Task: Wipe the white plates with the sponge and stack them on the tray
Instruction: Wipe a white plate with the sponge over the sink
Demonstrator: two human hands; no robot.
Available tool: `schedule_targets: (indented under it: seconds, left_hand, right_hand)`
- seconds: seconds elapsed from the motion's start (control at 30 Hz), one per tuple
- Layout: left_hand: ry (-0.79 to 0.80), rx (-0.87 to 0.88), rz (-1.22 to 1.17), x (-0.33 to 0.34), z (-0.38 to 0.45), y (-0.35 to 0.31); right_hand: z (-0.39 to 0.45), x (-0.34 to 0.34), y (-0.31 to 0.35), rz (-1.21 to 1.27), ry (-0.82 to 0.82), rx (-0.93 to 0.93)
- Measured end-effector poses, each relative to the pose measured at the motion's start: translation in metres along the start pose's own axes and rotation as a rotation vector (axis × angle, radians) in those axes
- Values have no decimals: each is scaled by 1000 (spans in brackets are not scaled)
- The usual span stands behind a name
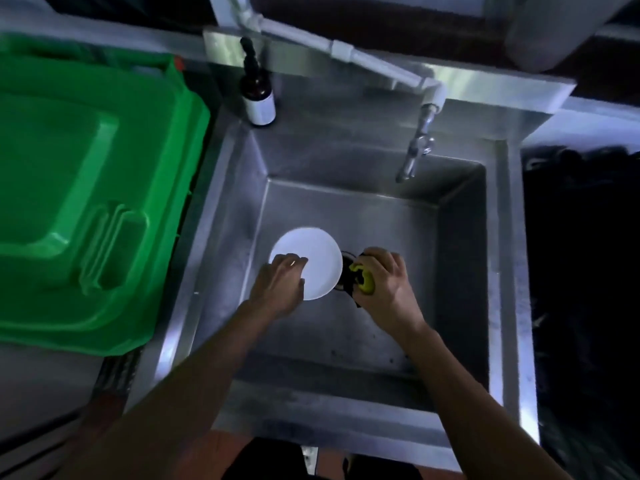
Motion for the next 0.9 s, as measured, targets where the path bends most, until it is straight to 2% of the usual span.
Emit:
schedule_targets:
  seconds: [0.27, 0.5, 0.73, 0.9]
  left_hand:
    - [56, -289, -305, 58, 29, 73]
    - [6, -636, -726, 95, 59, 108]
    - [-116, -734, -799, 108, 66, 115]
    - [-145, -863, -987, 116, 66, 123]
  right_hand:
    - [46, 60, -7, -4, 79, 15]
    - [71, 98, -30, 37, 98, 15]
    - [82, 111, -46, 61, 125, 40]
    - [87, 112, -49, 70, 136, 67]
Point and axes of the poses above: each hand's wrist, its own z-axis towards the middle knuckle, its own x-axis out of the palm, y = z × x, the point moved 6 cm from there along z, towards the middle knuckle, and after that the axes turned 3 degrees about x, right-handed, at the moved point
